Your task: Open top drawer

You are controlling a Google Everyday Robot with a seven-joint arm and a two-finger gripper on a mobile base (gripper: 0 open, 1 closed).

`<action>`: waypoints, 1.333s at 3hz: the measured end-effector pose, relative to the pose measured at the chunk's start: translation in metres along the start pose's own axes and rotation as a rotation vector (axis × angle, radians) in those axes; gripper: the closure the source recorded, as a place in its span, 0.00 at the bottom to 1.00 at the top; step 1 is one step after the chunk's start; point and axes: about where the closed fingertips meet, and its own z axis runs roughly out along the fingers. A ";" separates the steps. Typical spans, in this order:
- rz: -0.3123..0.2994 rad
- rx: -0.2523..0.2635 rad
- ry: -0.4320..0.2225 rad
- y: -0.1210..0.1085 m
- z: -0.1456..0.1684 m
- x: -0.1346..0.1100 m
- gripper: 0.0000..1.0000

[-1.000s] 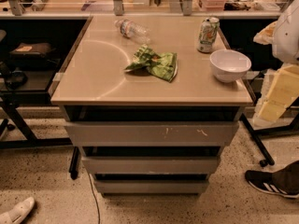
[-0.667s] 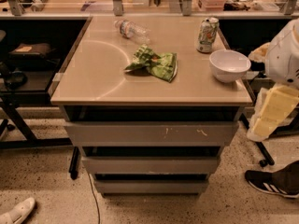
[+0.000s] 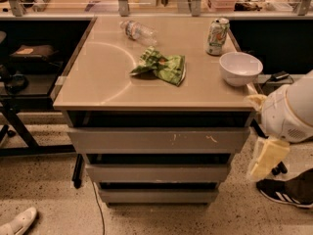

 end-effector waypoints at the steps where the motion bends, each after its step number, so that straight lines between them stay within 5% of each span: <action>1: -0.102 0.036 -0.078 -0.003 0.044 0.010 0.00; 2: -0.103 0.036 -0.078 -0.002 0.044 0.010 0.00; 4: -0.146 0.018 -0.130 -0.002 0.141 0.012 0.00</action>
Offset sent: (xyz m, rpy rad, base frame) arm 0.0080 0.0020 -0.0395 0.0463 -0.0464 0.0652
